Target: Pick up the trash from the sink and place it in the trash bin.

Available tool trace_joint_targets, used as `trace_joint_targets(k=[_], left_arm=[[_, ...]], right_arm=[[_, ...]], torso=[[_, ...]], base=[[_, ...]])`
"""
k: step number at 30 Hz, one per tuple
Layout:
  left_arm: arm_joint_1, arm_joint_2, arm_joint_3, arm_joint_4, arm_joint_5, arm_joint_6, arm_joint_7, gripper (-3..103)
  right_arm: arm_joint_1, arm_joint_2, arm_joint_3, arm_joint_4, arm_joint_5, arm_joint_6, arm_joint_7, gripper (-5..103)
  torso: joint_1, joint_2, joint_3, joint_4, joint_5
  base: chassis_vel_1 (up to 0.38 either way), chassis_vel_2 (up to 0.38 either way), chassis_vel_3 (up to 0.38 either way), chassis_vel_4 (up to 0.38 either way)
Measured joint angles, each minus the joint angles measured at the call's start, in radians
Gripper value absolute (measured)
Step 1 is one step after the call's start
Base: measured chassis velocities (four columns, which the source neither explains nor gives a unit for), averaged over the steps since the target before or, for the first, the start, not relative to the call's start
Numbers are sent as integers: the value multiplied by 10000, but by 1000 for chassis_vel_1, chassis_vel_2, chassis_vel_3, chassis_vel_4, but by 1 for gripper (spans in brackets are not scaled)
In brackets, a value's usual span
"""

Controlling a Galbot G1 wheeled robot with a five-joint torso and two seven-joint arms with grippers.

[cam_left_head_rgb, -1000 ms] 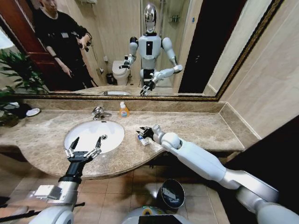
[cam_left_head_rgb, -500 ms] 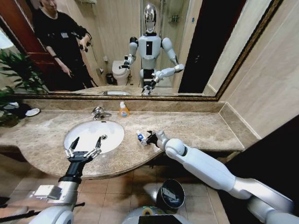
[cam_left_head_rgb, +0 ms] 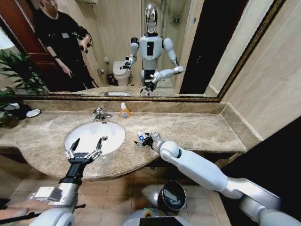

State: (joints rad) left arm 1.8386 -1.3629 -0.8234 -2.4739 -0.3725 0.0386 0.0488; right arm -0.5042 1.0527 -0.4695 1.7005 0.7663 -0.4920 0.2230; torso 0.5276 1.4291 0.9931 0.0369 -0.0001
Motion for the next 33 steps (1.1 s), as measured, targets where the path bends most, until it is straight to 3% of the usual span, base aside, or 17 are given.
trace_joint_targets(k=[3,9,11,13,14,20,27,29,33], left_arm=[[0,0,0,0,0,0,-1,100],[0,0,0,0,0,0,0,100],[0,0,0,0,0,0,0,100],[0,0,0,0,0,0,0,100],[0,0,0,0,0,0,0,100],[0,0,0,0,0,0,0,100],[0,0,0,0,0,0,0,100],[0,0,0,0,0,0,0,100],[0,0,0,0,0,0,0,100]], right_arm=[[9,34,-12,-84,-50,21,-36,102],[15,83,-10,-232,-135,63,-163,78],[32,104,-10,-263,-142,71,-161,78],[76,137,-27,-306,-144,75,-154,66],[76,137,-27,-306,-144,75,-154,66],[179,146,-81,-318,-145,141,-70,39],[116,-53,212,-40,-146,188,-42,21],[89,-105,273,16,-148,201,-49,21],[-111,-322,594,285,-169,255,-143,7]], torso=[[0,0,0,0,0],[0,0,0,-1,0],[0,0,0,0,0],[0,1,0,0,0],[0,1,0,0,0],[0,0,0,0,0],[0,0,0,0,1],[0,0,0,0,1],[0,1,0,0,1]], base=[[0,0,0,0],[0,0,0,0],[0,0,0,0],[0,0,0,0],[0,0,0,0],[0,0,0,0],[0,0,0,0],[0,0,0,0],[0,0,0,0]])
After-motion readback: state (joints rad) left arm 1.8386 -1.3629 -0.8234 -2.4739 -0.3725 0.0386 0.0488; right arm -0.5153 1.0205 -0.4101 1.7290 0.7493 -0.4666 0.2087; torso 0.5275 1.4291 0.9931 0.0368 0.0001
